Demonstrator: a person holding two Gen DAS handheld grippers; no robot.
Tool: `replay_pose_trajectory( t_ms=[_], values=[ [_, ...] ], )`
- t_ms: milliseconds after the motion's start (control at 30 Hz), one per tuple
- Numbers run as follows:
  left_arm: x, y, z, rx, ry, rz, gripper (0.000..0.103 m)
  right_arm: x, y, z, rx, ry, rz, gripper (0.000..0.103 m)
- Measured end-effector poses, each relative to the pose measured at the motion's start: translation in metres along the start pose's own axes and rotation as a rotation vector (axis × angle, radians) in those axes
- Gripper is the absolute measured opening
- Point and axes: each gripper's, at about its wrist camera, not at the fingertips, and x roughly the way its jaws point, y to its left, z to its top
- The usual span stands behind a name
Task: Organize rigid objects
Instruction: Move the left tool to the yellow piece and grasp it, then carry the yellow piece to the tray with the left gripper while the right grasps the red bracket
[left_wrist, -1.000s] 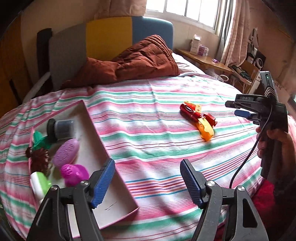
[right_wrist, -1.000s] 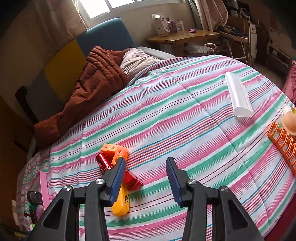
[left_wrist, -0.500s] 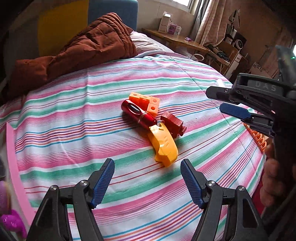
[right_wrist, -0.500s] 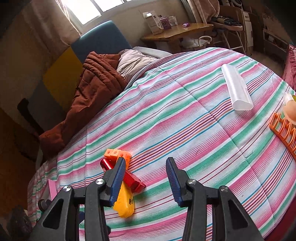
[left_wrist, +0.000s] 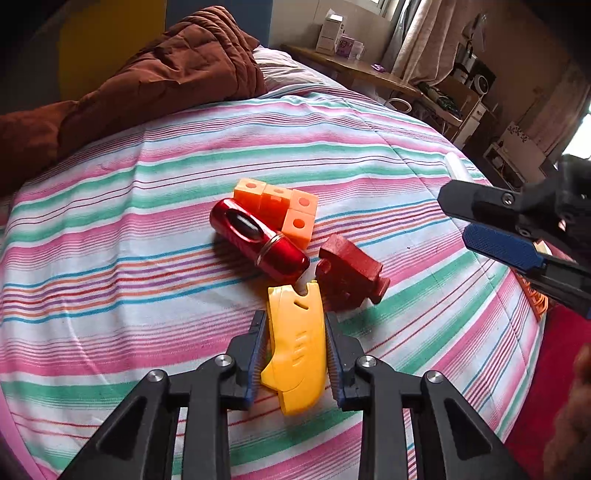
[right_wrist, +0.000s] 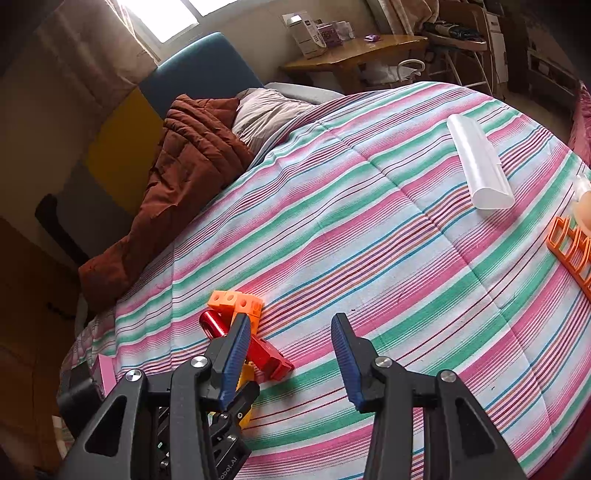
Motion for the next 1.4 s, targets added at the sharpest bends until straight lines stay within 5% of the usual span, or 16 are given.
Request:
replay_pose_trajectory(
  t_ms=[500,1067,1100,1167,1400],
  values=[
    [-0.069,0.024,-0.108,-0.007,-0.102,0.018,0.030,0.022,0.011,-0.015,-0.075,0.097,0.008,0.045],
    [-0.066,0.028,-0.112,-0.003,-0.126,-0.006,0.030,0.082,0.066,-0.036,-0.587,0.229,-0.196,0.045],
    [-0.066,0.028,-0.113,-0.003,-0.127,-0.006,0.030,0.087,0.068,-0.038,-0.610,0.230,-0.218,0.042],
    [-0.065,0.027,-0.113,-0.001,-0.130,-0.005,0.030,0.088,0.069,-0.038,-0.633,0.203,-0.197,0.014],
    [-0.065,0.023,-0.117,0.018,-0.146,0.007,0.030,0.070,0.063,-0.060,-0.564,0.271,-0.109,0.014]
  ],
)
